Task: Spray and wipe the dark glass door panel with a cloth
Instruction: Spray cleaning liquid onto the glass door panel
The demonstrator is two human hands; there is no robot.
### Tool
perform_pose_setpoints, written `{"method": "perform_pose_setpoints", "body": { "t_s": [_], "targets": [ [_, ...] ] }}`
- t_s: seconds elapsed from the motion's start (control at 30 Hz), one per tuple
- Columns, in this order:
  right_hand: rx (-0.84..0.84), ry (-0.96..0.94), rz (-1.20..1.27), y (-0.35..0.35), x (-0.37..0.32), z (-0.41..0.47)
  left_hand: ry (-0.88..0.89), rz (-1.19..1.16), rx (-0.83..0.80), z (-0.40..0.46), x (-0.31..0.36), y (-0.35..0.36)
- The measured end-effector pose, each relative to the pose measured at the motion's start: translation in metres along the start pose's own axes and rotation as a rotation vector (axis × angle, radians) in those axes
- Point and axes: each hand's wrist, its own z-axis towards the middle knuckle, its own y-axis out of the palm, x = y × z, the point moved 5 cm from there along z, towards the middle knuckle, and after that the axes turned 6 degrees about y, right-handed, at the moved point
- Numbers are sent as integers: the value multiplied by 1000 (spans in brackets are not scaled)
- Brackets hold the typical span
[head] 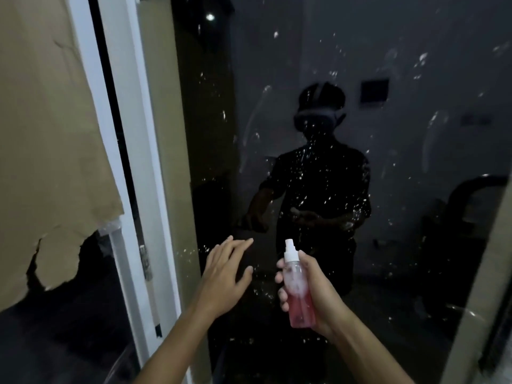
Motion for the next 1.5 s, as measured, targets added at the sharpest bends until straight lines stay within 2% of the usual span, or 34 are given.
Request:
{"method": "perform_pose_setpoints", "body": {
  "t_s": [0.23,0.33,0.43,0.6,0.73,0.8,0.93,1.1,1.23,1.5],
  "targets": [
    [-42,-173,-65,52,-81,26,125,57,182,92,-26,-77],
    [3,-265,-159,80,-120,32,163,86,270,127,-39,-113],
    [94,-428,-356,112,-166,38,207,105,374,162,-54,-157],
    [349,-776,-797,170,-252,34,276,139,505,217,-67,-222],
    [635,-1028,-1169,211,-318,42,303,185,597,260,-73,-269],
    [742,-1077,-1263,230,-343,45,300,229,621,277,-76,-286],
    [1072,-1219,-1416,269,-380,42,291,302,660,303,-81,-310],
    [1282,-1265,-1557,290,-407,53,313,357,722,310,-91,-312],
    [1284,-1359,-1579,305,-419,70,344,359,766,307,-93,-309],
    [1171,-1400,-1420,334,-445,91,300,243,849,303,-100,-311]
  ]
}}
